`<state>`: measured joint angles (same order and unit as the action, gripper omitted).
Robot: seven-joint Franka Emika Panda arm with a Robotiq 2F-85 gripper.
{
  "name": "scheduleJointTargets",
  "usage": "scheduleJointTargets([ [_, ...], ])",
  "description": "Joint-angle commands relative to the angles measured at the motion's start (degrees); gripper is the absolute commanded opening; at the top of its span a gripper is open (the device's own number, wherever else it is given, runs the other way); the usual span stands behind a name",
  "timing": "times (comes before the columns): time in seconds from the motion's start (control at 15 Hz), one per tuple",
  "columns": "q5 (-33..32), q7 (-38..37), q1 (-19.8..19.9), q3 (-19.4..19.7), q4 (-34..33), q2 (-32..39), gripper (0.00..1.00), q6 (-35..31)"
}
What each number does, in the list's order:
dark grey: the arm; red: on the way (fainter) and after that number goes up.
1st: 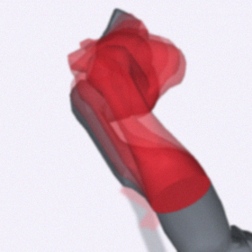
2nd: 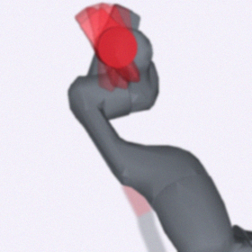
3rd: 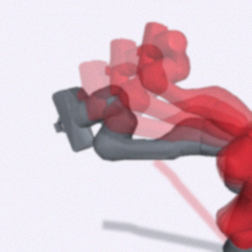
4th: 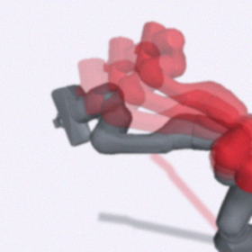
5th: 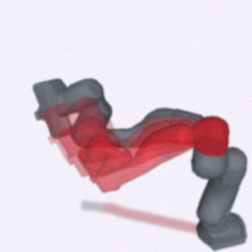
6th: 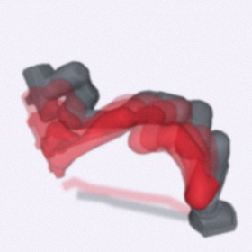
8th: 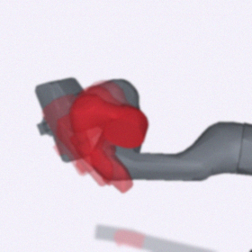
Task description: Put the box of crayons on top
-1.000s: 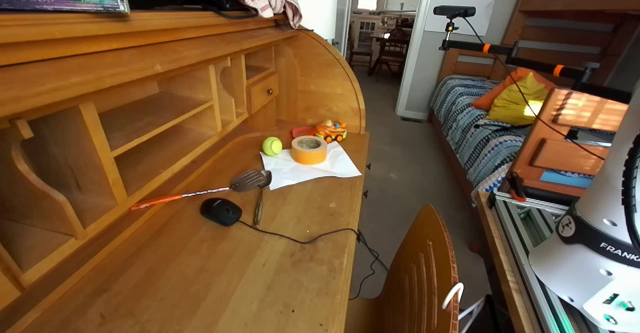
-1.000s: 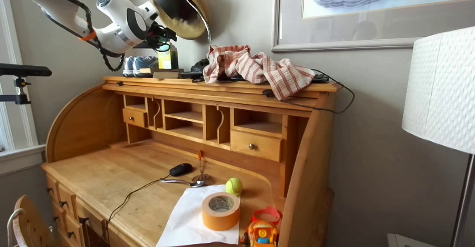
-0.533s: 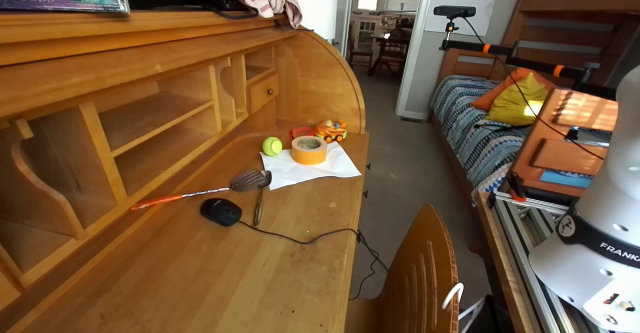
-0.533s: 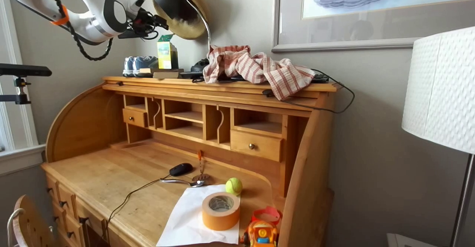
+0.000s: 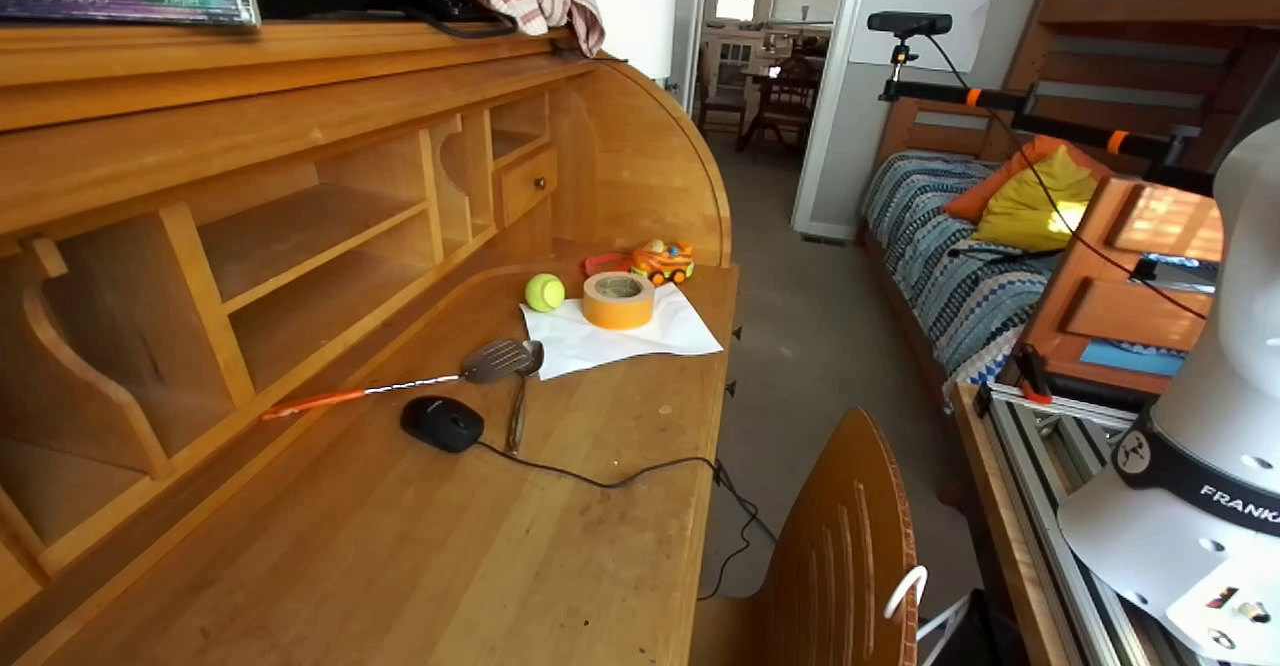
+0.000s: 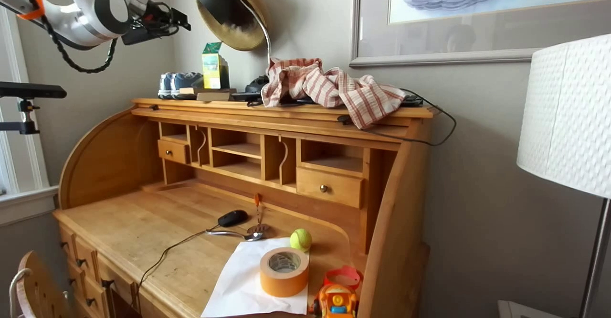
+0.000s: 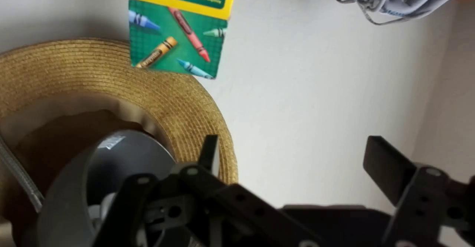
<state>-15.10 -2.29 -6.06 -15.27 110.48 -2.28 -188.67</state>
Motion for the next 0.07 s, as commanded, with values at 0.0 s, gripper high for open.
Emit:
scheduleJointTargets([
  [0.0, 0.0, 0.6, -0.4, 0.0, 0.7, -0.8, 1.00, 0.1],
])
